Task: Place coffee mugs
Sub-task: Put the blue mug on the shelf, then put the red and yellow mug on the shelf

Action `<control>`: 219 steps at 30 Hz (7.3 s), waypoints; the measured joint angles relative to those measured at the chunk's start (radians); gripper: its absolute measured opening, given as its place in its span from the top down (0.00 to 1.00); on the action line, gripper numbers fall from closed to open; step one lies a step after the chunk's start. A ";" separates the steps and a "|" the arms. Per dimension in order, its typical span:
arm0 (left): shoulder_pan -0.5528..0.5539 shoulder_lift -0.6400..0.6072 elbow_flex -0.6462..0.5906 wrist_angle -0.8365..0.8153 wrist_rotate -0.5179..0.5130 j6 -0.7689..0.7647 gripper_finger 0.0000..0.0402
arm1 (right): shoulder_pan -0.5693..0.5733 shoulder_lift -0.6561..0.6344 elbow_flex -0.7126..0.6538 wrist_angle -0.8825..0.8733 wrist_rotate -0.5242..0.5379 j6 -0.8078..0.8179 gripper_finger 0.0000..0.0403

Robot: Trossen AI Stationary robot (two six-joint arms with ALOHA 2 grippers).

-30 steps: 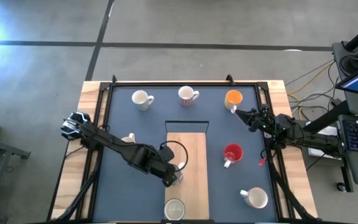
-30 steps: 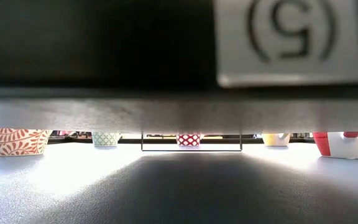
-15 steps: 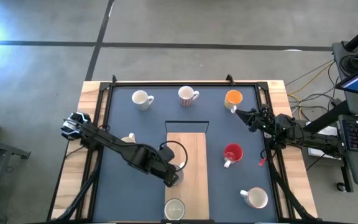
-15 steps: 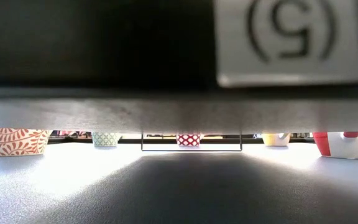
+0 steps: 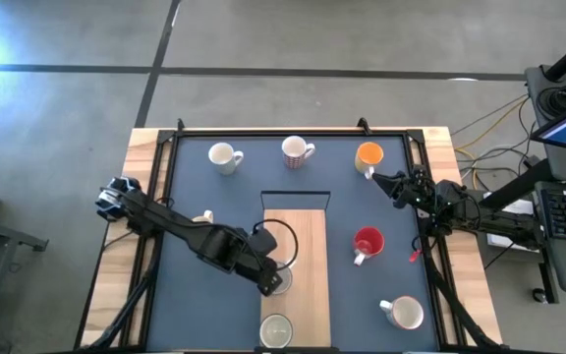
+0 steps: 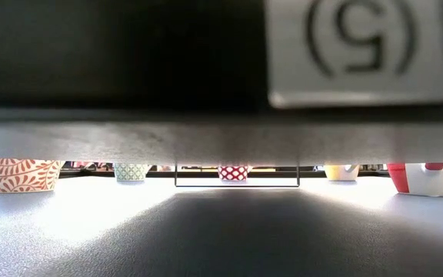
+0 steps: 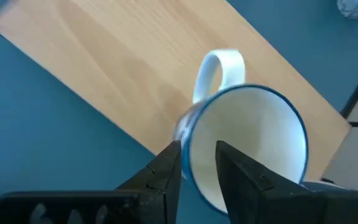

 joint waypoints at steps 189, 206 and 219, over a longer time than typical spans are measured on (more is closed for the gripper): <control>0.048 -0.102 -0.243 -0.385 0.013 -0.059 0.75 | 0.000 0.000 0.000 0.000 0.000 0.000 0.84; 0.080 -0.414 -0.651 -0.155 0.083 -0.137 0.75 | 0.000 0.000 0.000 0.000 0.000 0.000 0.84; 0.080 -0.413 -0.762 -0.014 0.138 -0.065 0.86 | 0.000 0.000 0.000 0.000 0.000 0.000 0.84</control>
